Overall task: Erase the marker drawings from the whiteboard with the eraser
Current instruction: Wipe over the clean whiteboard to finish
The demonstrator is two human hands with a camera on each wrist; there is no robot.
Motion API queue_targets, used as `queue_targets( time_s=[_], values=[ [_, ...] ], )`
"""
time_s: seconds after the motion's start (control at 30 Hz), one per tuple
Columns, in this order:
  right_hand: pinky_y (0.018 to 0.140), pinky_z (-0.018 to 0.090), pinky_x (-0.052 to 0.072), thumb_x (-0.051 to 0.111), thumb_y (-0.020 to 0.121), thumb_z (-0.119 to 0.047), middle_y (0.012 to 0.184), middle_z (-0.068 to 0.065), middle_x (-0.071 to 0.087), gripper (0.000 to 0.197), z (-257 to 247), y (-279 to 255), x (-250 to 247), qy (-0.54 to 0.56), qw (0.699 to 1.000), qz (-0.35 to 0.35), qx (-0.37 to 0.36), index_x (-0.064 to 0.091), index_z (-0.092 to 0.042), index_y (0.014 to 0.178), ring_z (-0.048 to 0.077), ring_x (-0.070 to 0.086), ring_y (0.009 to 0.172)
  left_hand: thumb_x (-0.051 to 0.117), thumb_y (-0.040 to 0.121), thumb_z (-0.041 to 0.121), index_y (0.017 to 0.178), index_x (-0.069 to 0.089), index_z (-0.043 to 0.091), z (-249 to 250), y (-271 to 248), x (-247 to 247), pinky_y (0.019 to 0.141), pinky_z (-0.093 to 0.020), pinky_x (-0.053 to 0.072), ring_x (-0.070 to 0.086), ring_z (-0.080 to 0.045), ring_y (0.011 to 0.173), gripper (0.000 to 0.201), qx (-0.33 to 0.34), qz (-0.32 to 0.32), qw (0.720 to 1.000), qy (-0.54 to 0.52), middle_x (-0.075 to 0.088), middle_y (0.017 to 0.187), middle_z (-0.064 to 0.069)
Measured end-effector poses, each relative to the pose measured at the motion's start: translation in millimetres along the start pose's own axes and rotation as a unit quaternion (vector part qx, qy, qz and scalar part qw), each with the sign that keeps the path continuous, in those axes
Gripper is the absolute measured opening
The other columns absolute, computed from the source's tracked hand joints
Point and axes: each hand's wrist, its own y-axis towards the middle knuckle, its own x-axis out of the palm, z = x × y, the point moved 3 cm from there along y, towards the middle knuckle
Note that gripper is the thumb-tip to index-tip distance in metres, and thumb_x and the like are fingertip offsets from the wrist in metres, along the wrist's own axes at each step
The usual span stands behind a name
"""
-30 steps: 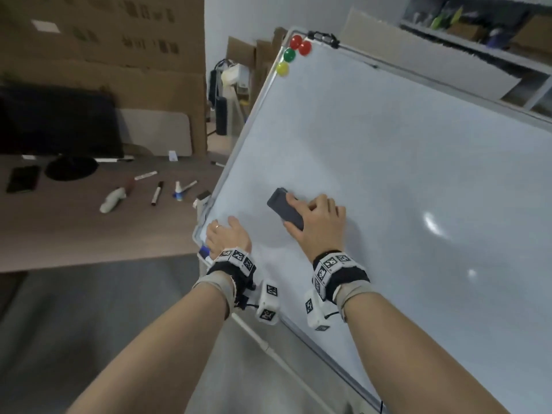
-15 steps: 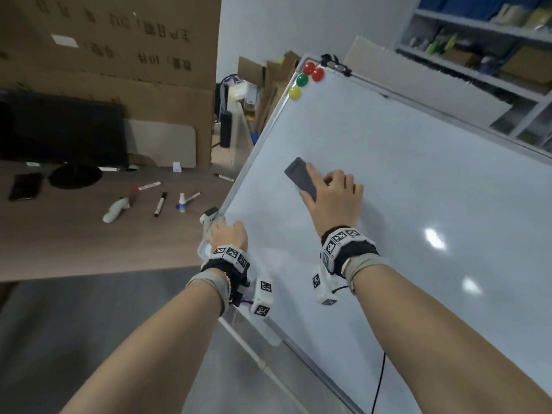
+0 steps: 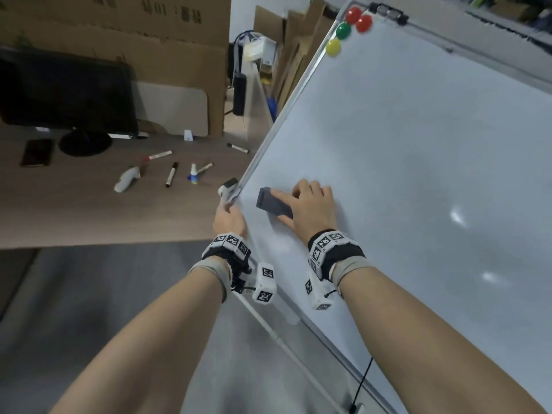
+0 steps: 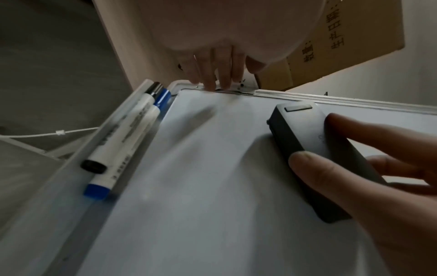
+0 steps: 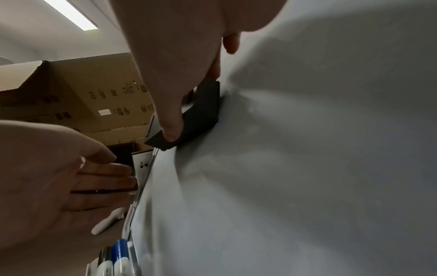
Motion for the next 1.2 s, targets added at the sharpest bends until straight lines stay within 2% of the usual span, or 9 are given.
queue_targets(
  time_s=[0.1, 0.17, 0.3, 0.4, 0.5, 0.63, 0.83, 1.0, 1.2],
  values=[
    [0.077, 0.041, 0.033, 0.074, 0.077, -0.052, 0.100, 0.001, 0.055, 0.054, 22.2, -23.9, -7.4, -0.001, 1.000, 0.007, -0.019, 0.058, -0.045, 0.128, 0.027, 0.049, 0.092, 0.045, 0.093, 0.021, 0.134, 0.057, 0.016, 3.7, -15.2, 10.3, 0.107, -0.041, 0.043, 0.055, -0.034, 0.126, 0.043, 0.012, 0.036, 0.999, 0.018, 0.063, 0.132, -0.013],
    [0.077, 0.041, 0.033, 0.073, 0.078, -0.052, 0.101, 0.001, 0.057, 0.053, 45.3, -43.0, -17.9, -0.018, 0.999, 0.032, -0.003, 0.058, -0.042, 0.128, 0.028, 0.050, 0.093, 0.047, 0.090, 0.023, 0.136, 0.055, 0.016, 12.9, -31.8, 28.0, 0.107, -0.042, 0.042, 0.052, -0.033, 0.129, 0.047, 0.048, 0.037, 0.997, 0.057, 0.060, 0.135, -0.014],
    [0.076, 0.040, 0.033, 0.066, 0.083, -0.053, 0.102, 0.002, 0.057, 0.054, 109.0, -90.6, -55.6, -0.058, 0.982, 0.134, 0.116, 0.055, -0.037, 0.134, 0.028, 0.051, 0.091, 0.049, 0.089, 0.027, 0.148, 0.042, 0.015, 29.1, -79.0, 71.4, 0.116, -0.048, 0.031, 0.037, -0.029, 0.143, 0.060, 0.132, 0.030, 0.987, 0.085, 0.042, 0.154, -0.007],
    [0.078, 0.039, 0.034, 0.059, 0.088, -0.055, 0.103, 0.002, 0.058, 0.053, 156.3, -137.6, -88.2, -0.095, 0.967, 0.160, 0.176, 0.053, -0.037, 0.138, 0.027, 0.051, 0.091, 0.051, 0.090, 0.030, 0.155, 0.030, 0.014, 34.2, -122.7, 107.2, 0.124, -0.043, 0.018, 0.021, -0.026, 0.152, 0.071, 0.166, 0.025, 0.982, 0.084, 0.022, 0.165, -0.005],
    [0.078, 0.039, 0.037, 0.059, 0.091, -0.056, 0.103, 0.003, 0.058, 0.053, 179.1, -185.4, -106.1, -0.111, 0.952, 0.172, 0.226, 0.051, -0.036, 0.139, 0.027, 0.051, 0.091, 0.051, 0.088, 0.030, 0.157, 0.023, 0.011, 33.9, -169.4, 138.2, 0.125, -0.042, 0.015, 0.017, -0.026, 0.153, 0.076, 0.195, -0.002, 0.978, 0.072, 0.016, 0.167, -0.007],
    [0.078, 0.040, 0.040, 0.063, 0.090, -0.053, 0.101, 0.006, 0.057, 0.052, 180.4, -245.7, -102.4, -0.085, 0.939, 0.172, 0.285, 0.054, -0.032, 0.137, 0.029, 0.050, 0.090, 0.050, 0.089, 0.036, 0.158, 0.018, 0.008, 18.6, -208.8, 161.9, 0.124, -0.044, 0.016, 0.014, -0.028, 0.154, 0.080, 0.222, -0.023, 0.971, 0.084, 0.015, 0.167, -0.008],
    [0.083, 0.040, 0.042, 0.069, 0.084, -0.052, 0.105, 0.005, 0.056, 0.053, 165.1, -313.6, -83.2, -0.017, 0.927, 0.121, 0.355, 0.057, -0.024, 0.127, 0.028, 0.049, 0.096, 0.048, 0.093, 0.040, 0.158, 0.017, 0.007, 1.5, -216.5, 159.8, 0.124, -0.043, 0.016, 0.015, -0.028, 0.154, 0.079, 0.237, -0.026, 0.965, 0.112, 0.015, 0.167, -0.009],
    [0.081, 0.038, 0.042, 0.072, 0.081, -0.049, 0.103, 0.004, 0.055, 0.051, 147.3, -329.5, -78.2, -0.011, 0.932, 0.094, 0.349, 0.058, -0.020, 0.121, 0.026, 0.049, 0.094, 0.046, 0.096, 0.037, 0.158, 0.015, 0.007, -14.9, -220.3, 145.0, 0.125, -0.044, 0.013, 0.012, -0.028, 0.155, 0.076, 0.222, -0.043, 0.967, 0.120, 0.013, 0.167, -0.008],
    [0.081, 0.037, 0.042, 0.073, 0.078, -0.046, 0.104, 0.004, 0.055, 0.049, 121.7, -319.5, -79.3, 0.024, 0.938, 0.119, 0.326, 0.059, -0.020, 0.118, 0.026, 0.050, 0.092, 0.049, 0.093, 0.032, 0.153, 0.032, 0.007, -16.7, -214.8, 113.2, 0.122, -0.047, 0.023, 0.028, -0.029, 0.149, 0.067, 0.202, -0.036, 0.976, 0.075, 0.032, 0.160, -0.011]
  ],
)
